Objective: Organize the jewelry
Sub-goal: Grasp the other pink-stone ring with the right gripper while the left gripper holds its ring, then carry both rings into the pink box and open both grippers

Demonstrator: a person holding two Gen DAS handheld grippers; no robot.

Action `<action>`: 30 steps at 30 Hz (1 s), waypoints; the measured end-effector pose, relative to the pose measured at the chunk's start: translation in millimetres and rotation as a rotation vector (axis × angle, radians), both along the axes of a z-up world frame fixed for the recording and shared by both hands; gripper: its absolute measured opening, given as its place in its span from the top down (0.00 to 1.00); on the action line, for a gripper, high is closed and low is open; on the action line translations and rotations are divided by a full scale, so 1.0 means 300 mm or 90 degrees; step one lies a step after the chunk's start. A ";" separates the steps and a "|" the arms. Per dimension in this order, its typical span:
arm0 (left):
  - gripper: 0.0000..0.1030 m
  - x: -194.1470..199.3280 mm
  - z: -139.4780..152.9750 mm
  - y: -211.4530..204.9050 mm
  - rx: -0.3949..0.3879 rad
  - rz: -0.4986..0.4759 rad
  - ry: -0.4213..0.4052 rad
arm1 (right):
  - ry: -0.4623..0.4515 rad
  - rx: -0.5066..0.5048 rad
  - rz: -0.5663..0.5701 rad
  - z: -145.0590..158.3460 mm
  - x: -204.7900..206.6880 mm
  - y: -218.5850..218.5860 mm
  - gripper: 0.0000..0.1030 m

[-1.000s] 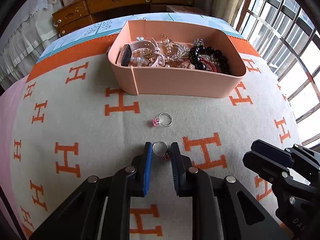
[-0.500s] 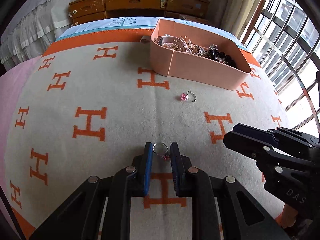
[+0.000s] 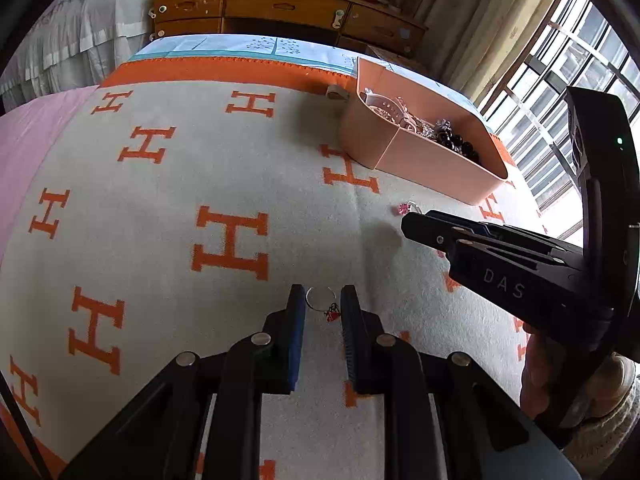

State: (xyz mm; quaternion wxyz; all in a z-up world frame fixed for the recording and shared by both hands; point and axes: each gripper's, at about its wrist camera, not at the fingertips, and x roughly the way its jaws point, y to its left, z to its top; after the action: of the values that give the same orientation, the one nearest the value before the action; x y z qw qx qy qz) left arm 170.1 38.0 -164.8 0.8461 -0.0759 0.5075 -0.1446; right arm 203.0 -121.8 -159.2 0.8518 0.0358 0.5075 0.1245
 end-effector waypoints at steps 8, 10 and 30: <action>0.85 0.017 -0.024 0.048 -0.035 -0.008 0.008 | -0.035 -0.044 -0.010 0.000 0.033 0.049 0.72; 0.85 0.019 -0.026 0.054 -0.042 -0.010 0.007 | -0.052 -0.070 -0.002 -0.004 0.034 0.070 0.72; 0.85 0.005 0.086 0.029 -0.032 -0.016 -0.028 | -0.097 -0.041 0.003 0.045 -0.063 0.022 0.91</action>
State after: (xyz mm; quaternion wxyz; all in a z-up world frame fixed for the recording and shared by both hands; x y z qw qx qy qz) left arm 171.6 46.6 -139.1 0.8528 -0.0872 0.4861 -0.1696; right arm 184.0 -115.3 -145.7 0.8885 -0.0021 0.4449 0.1124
